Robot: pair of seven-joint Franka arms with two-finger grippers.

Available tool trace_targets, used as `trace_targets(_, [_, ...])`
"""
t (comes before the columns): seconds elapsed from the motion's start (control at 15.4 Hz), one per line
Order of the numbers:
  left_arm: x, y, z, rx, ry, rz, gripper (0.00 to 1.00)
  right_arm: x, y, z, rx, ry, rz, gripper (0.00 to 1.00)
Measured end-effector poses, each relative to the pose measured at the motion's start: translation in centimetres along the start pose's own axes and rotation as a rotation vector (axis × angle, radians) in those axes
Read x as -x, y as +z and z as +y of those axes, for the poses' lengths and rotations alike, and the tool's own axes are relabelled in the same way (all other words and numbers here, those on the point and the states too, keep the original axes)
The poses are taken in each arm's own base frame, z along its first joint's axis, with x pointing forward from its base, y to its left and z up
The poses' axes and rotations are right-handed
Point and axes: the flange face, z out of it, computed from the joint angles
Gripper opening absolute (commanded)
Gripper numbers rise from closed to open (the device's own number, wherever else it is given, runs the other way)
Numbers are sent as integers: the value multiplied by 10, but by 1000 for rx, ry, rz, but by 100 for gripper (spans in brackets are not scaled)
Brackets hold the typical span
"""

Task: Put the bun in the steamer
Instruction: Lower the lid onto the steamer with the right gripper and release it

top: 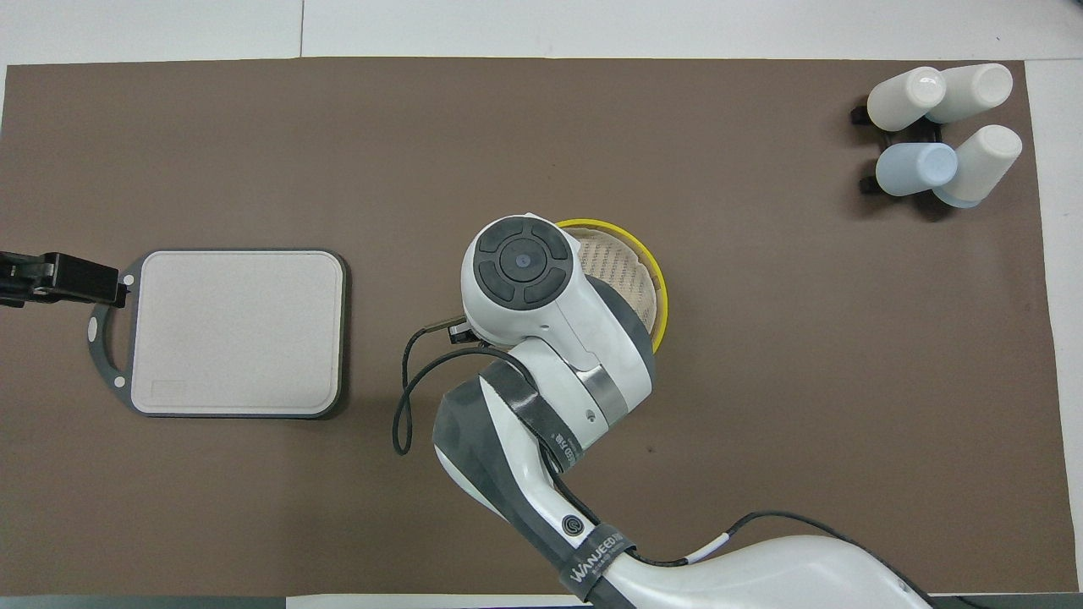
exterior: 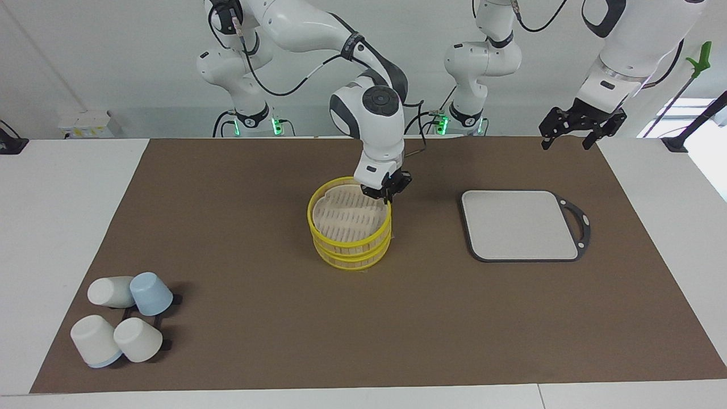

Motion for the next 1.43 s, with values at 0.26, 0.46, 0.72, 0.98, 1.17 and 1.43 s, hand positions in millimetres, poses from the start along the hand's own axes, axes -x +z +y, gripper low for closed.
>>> trace_targets(0.26, [4,3,-3,4,-6,-33,100,-1,5,0,-11,4,19,0])
trace_targets(0.46, [4,3,-1,38,-7,-32,100,-2,8,1,-22,6,42,0])
trace_targets(0.72, [5,0,-2,50,-10,-26,100,-3,9,4,-46,25,54,39])
trace_targets(0.98, [6,-1,-3,51,-12,-24,100,-2,10,2,-62,30,63,100])
trace_targets(1.17, [6,-1,-3,52,-11,-24,100,0,12,1,-63,28,60,100])
trace_targets(1.43, [6,0,-4,52,-5,-25,100,1,6,3,-46,24,37,100])
